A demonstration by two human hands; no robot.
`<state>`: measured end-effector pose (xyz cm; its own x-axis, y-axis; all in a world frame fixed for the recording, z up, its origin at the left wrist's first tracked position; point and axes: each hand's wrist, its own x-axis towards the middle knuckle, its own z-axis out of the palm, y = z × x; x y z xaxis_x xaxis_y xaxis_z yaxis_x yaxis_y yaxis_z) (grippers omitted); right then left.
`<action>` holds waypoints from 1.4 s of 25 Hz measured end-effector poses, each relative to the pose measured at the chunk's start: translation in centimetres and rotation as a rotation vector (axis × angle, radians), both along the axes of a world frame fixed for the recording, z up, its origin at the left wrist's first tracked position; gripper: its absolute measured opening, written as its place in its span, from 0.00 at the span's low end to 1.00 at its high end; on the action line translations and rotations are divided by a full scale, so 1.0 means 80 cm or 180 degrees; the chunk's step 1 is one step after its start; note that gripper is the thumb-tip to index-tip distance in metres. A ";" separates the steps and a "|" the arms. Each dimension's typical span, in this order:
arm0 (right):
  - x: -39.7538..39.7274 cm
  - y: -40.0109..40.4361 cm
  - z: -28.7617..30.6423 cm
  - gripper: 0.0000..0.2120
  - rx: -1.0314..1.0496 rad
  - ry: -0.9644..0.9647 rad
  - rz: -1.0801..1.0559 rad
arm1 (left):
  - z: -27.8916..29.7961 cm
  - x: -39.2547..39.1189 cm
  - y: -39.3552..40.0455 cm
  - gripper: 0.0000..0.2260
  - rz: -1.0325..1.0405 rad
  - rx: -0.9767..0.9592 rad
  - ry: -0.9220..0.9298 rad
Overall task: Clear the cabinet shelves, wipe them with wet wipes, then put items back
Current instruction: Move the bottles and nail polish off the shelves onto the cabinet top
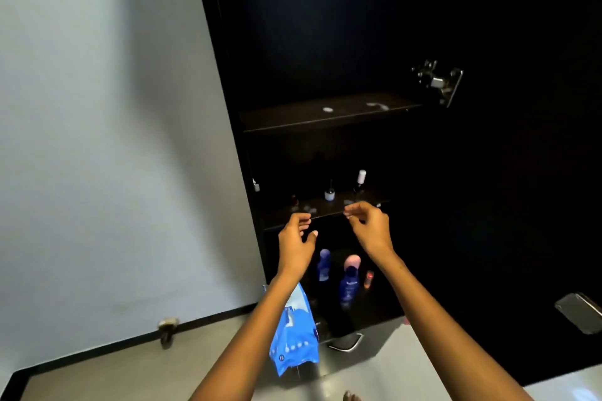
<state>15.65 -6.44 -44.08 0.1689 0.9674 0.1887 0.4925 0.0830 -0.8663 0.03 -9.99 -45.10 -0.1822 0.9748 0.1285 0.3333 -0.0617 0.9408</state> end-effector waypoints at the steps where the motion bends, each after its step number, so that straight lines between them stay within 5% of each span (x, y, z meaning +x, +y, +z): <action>1: -0.003 0.005 0.003 0.10 0.0027 -0.0056 0.0009 | 0.003 -0.002 0.004 0.13 0.0018 0.0018 -0.0011; 11: -0.021 0.059 0.006 0.05 0.0453 0.0079 -0.0454 | 0.011 -0.022 0.059 0.08 0.0534 0.0162 -0.0004; 20: -0.027 0.084 -0.012 0.05 0.0487 0.0165 -0.0245 | 0.019 -0.017 0.093 0.14 0.0989 0.0125 0.0330; 24: -0.028 0.085 -0.017 0.10 0.0540 0.0217 -0.0168 | 0.013 -0.021 0.107 0.19 0.0900 -0.0162 0.0405; 29: -0.034 0.092 -0.022 0.19 0.0371 0.0053 -0.0003 | 0.010 -0.031 0.115 0.12 0.0838 -0.0054 0.0373; 35: -0.036 0.113 -0.015 0.17 0.0129 -0.0324 0.0132 | 0.014 -0.041 0.127 0.15 0.0542 -0.0022 0.0584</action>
<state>12.80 2.58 -45.28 0.1069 0.9644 0.2420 0.5733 0.1391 -0.8075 -3.27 0.17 -44.01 -0.3182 0.9330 0.1682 0.5037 0.0161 0.8637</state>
